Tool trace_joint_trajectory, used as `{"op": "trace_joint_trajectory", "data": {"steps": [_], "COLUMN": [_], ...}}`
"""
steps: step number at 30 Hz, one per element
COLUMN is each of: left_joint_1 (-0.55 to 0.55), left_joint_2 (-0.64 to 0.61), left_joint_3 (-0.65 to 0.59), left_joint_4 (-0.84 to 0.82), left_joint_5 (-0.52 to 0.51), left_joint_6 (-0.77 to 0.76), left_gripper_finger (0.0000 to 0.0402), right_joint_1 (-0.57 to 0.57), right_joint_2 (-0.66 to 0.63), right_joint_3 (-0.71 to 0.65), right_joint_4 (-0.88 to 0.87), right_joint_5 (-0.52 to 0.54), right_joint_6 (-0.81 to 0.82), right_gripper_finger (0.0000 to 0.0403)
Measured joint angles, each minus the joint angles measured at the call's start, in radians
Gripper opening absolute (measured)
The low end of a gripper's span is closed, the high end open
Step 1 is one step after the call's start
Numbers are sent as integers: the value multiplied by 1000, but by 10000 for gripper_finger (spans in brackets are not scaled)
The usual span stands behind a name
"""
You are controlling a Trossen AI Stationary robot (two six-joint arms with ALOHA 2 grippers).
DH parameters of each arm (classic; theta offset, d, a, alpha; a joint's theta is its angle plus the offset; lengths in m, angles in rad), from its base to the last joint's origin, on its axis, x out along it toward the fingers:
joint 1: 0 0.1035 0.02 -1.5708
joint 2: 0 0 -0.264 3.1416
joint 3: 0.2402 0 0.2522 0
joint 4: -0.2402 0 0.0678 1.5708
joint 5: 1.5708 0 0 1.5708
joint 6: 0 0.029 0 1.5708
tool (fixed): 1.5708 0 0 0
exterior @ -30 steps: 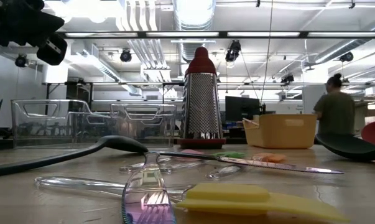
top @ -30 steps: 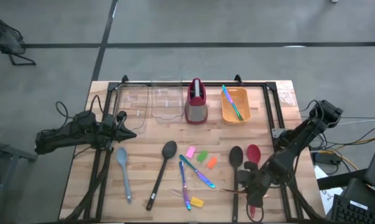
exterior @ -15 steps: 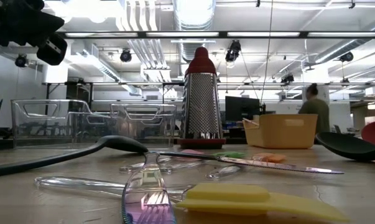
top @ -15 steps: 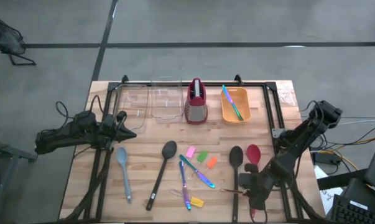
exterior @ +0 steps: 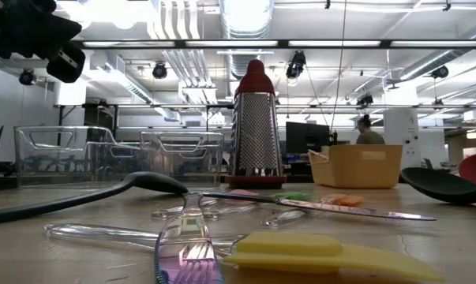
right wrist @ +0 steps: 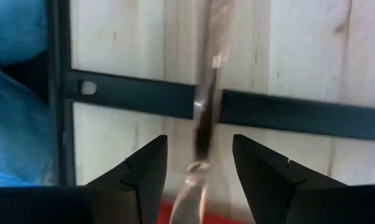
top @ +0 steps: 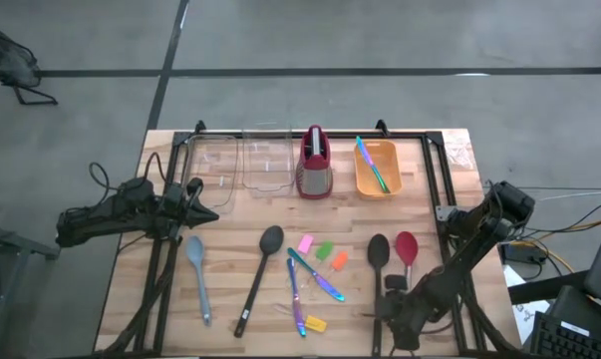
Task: Pick & Place Kitchen Items
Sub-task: Put the bronze knife into the yellow bin
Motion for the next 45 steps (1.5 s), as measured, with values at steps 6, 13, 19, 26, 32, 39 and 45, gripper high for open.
{"op": "trace_joint_trajectory", "data": {"steps": [6, 13, 19, 26, 32, 39, 45], "left_joint_1": [0, 0, 0, 0, 0, 0, 0], "left_joint_2": [0, 0, 0, 0, 0, 0, 0], "left_joint_3": [0, 0, 0, 0, 0, 0, 0], "left_joint_4": [0, 0, 0, 0, -1, -1, 0], "left_joint_5": [0, 0, 0, 0, 0, 0, 0], "left_joint_6": [0, 0, 0, 0, 0, 0, 0], "left_gripper_finger": [12, 12, 12, 12, 12, 12, 12], "right_joint_1": [4, 5, 4, 4, 2, -13, -57], "right_joint_2": [107, 184, 182, 179, 173, 149, 85], "right_joint_3": [106, 192, 193, 173, 167, 177, 179], "right_joint_4": [-158, -221, -223, -222, -263, -355, -397], "right_joint_5": [2, -2, 1, -3, 9, 53, 144], "right_joint_6": [-17, -40, -44, -42, -48, -39, -53], "right_gripper_finger": [182, 166, 131, 52, 36, 52, 41]}}
